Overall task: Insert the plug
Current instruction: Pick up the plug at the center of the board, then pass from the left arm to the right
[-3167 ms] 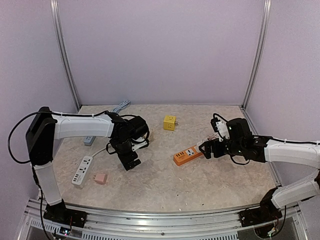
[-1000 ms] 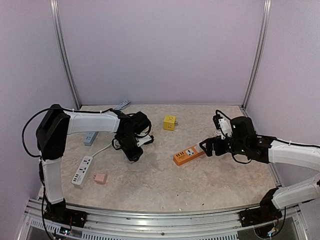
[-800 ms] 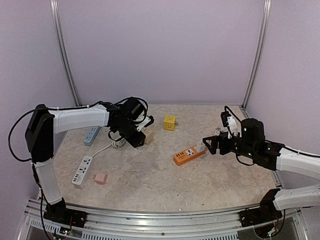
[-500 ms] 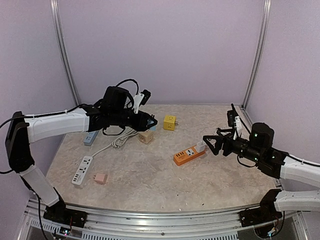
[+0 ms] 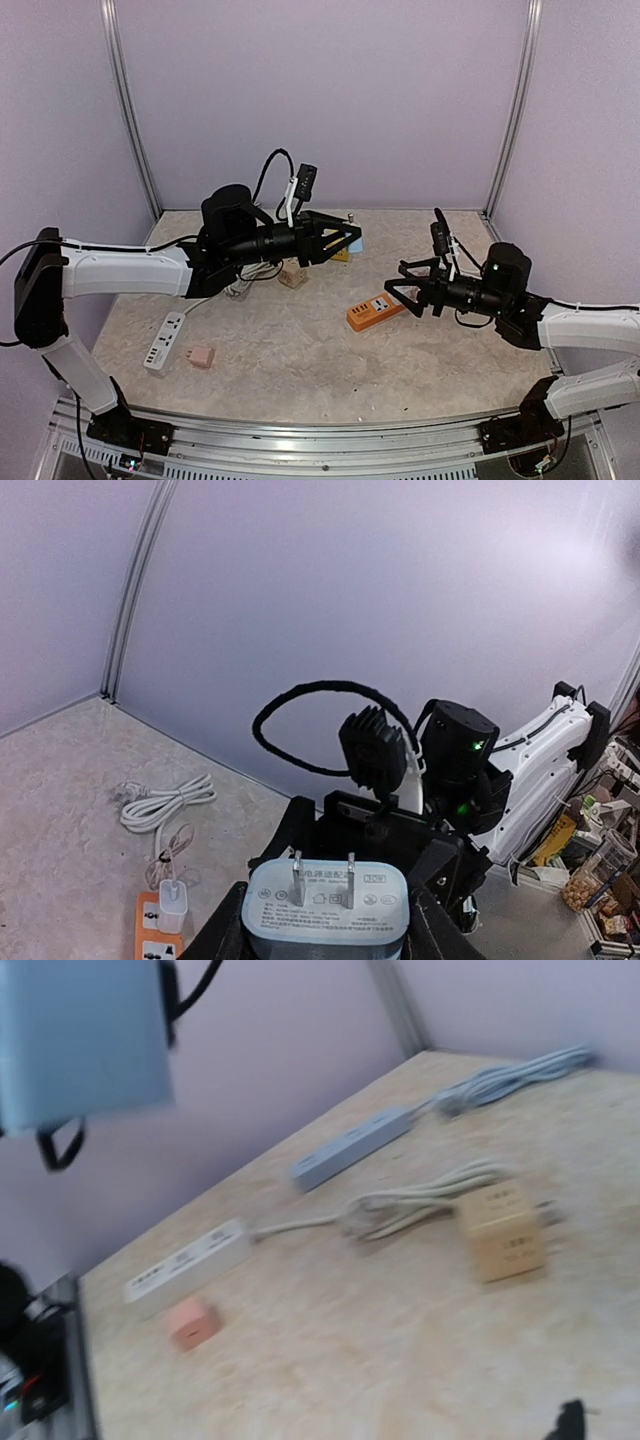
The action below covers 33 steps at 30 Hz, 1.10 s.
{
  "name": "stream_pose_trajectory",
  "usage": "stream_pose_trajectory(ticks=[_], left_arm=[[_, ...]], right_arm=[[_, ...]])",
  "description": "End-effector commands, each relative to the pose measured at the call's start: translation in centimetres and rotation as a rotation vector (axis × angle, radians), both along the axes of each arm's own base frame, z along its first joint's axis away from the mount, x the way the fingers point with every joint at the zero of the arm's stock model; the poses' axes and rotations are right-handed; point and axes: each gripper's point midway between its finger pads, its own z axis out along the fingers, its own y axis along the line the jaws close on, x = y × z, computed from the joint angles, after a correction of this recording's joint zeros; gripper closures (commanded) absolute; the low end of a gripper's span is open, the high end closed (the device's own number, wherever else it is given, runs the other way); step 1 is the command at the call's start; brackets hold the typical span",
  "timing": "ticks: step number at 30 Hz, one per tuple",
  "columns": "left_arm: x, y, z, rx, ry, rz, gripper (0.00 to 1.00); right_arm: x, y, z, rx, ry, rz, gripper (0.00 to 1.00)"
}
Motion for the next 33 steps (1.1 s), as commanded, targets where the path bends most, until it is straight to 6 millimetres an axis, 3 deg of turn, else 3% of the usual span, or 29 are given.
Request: stream_pose_trajectory(ticks=[1,21,33], left_arm=[[-1.5,-0.3,1.9,-0.091,-0.044,-0.071,0.68],[-5.1,-2.0,2.4,-0.105,-0.123,-0.218,0.70],[-5.8,-2.1,2.8,-0.097,-0.164,-0.241,0.70]], right_arm=[[-1.8,2.0,2.7,0.072,-0.058,0.174,0.07],[-0.4,4.7,7.9,0.102,-0.141,0.274,0.12],[-2.9,5.0,10.0,0.176,-0.148,0.426,0.14]])
